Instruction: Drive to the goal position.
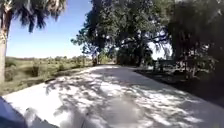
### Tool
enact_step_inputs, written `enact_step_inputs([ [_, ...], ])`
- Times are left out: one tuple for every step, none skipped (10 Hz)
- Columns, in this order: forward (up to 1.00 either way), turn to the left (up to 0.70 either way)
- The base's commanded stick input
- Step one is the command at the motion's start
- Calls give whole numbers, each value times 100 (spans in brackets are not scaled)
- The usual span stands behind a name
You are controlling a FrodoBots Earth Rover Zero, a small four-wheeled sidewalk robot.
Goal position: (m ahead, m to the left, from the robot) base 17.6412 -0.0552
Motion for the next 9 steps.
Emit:
enact_step_inputs([
  [70, 35],
  [70, 8],
  [70, 0],
  [70, 0],
  [70, 0],
  [70, 0],
  [70, 0],
  [70, 0],
  [70, 0],
])
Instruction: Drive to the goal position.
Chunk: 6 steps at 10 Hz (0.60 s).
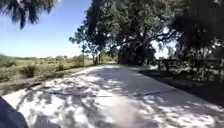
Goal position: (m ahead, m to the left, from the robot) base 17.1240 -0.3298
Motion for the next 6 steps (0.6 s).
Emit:
enact_step_inputs([
  [70, 0],
  [70, 0],
  [70, 0],
  [70, 0],
  [70, 0],
  [70, 0],
])
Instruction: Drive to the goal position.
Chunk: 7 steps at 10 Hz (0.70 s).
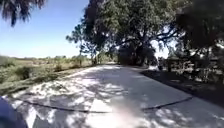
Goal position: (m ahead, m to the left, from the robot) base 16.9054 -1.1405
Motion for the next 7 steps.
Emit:
enact_step_inputs([
  [70, 0],
  [70, 0],
  [70, 0],
  [70, 0],
  [70, 0],
  [70, 19],
  [70, 35],
])
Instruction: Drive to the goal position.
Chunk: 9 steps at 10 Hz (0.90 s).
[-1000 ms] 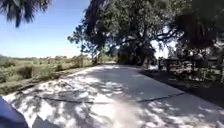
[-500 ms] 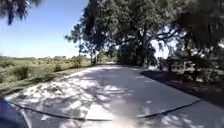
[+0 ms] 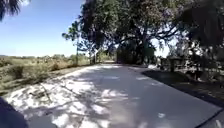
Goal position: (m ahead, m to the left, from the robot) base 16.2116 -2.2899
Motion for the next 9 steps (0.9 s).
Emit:
enact_step_inputs([
  [70, 35],
  [70, 35],
  [70, 35],
  [70, 16],
  [70, 0],
  [70, 0],
  [70, 0],
  [70, 0],
  [70, 0],
])
